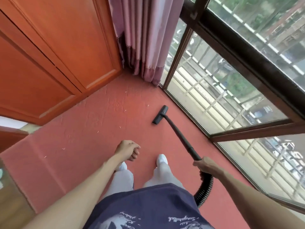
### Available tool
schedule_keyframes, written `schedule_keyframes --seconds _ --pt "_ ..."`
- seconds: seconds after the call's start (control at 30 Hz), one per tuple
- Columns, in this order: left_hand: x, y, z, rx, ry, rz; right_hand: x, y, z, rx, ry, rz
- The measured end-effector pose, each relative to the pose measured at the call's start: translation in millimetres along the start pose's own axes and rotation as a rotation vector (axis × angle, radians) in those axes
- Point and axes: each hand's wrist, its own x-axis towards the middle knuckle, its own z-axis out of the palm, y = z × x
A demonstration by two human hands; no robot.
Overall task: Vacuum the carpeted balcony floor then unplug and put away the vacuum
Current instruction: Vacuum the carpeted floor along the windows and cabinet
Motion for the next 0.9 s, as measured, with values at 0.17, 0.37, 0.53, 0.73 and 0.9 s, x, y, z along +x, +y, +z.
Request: schedule_keyframes --seconds 0.17,0.37,0.53,0.73,0.9 --pt "1.6 13.4 27.8 -0.08 0.175 -0.019 39.3 -27.6 -29.4 -0.277 0.027 -0.129" --pt "-14.7 22.2 85.0 -0.15 0.236 -0.062 82.0 -42.6 -62.8 -0.377 -0.021 -0.184" --pt "-22.9 27.2 112.8 -0.197 0.255 -0.068 93.8 -41.7 -74.5 -0.349 -0.051 -0.223" --pt "-24.4 37.4 116.6 -0.166 0.281 -0.053 89.9 6.2 -94.4 -0.126 -0.125 -0.136" --pt "-22.8 45.4 122.5 -0.158 0.275 -0.02 90.1 17.5 -97.0 -0.138 -0.134 -0.129"
